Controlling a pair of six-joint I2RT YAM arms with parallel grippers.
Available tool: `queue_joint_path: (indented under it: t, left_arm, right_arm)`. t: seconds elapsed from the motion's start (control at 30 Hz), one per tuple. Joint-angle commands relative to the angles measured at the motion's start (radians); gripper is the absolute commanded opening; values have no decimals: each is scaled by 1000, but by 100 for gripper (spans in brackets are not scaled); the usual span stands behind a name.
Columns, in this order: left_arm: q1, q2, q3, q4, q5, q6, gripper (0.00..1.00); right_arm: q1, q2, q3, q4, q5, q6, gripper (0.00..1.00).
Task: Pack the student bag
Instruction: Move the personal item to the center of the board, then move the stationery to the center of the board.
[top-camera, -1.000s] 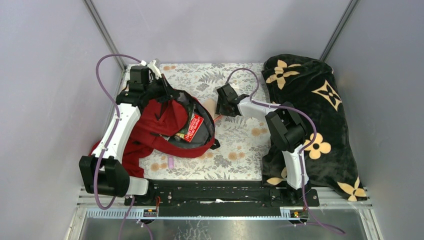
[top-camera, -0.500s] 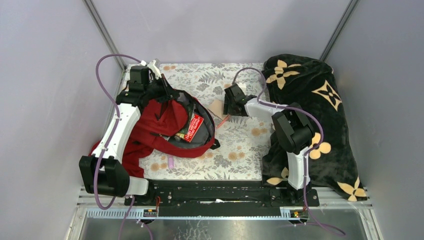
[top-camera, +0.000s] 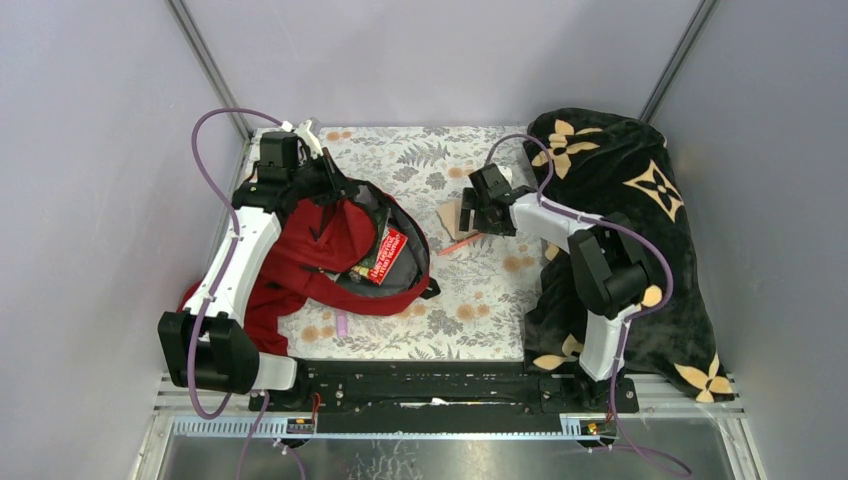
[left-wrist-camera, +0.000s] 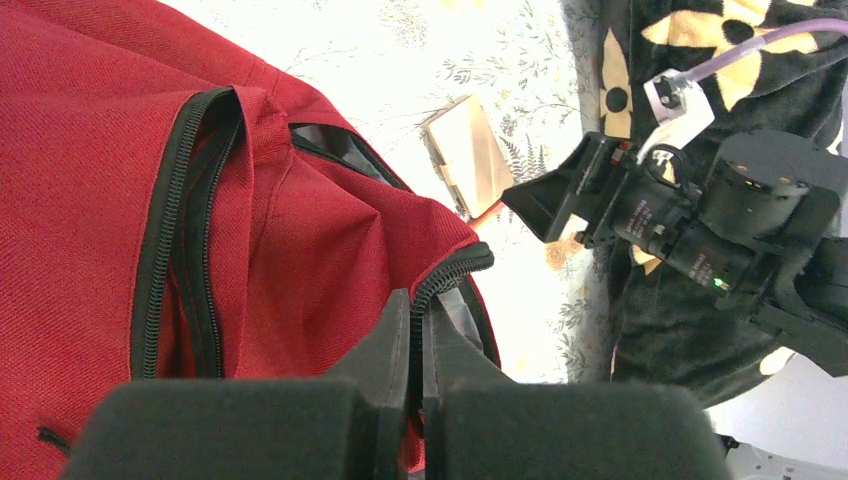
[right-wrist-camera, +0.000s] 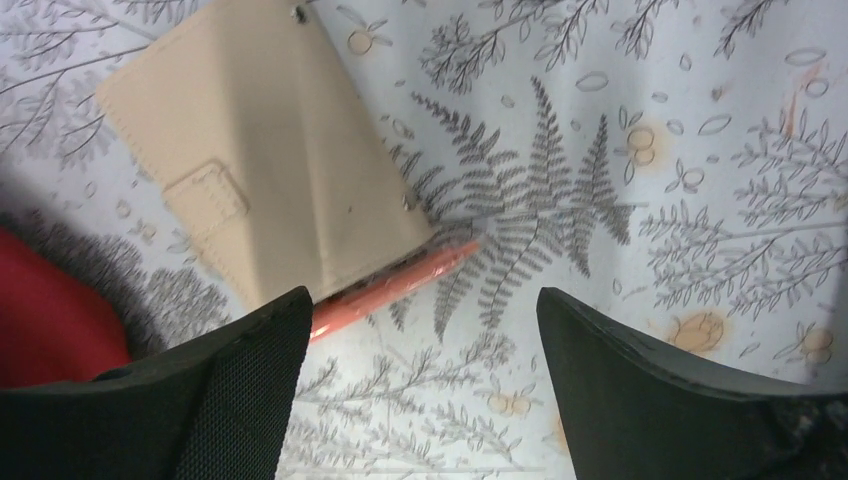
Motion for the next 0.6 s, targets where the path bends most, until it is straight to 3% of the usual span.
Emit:
queue_joint_path:
  t: [0.0, 0.27, 0.57]
  left_arm:
    - [6, -25, -5, 20, 19, 18, 0]
    - [6, -24, -14, 19, 29, 30, 0]
    - [6, -27, -20, 19, 34, 35, 0]
  right_arm:
    - [6, -124, -63, 33, -69, 88, 91]
    - [41, -125, -112, 59, -46, 187, 92]
    - [104, -51, -60, 50, -34, 172, 93]
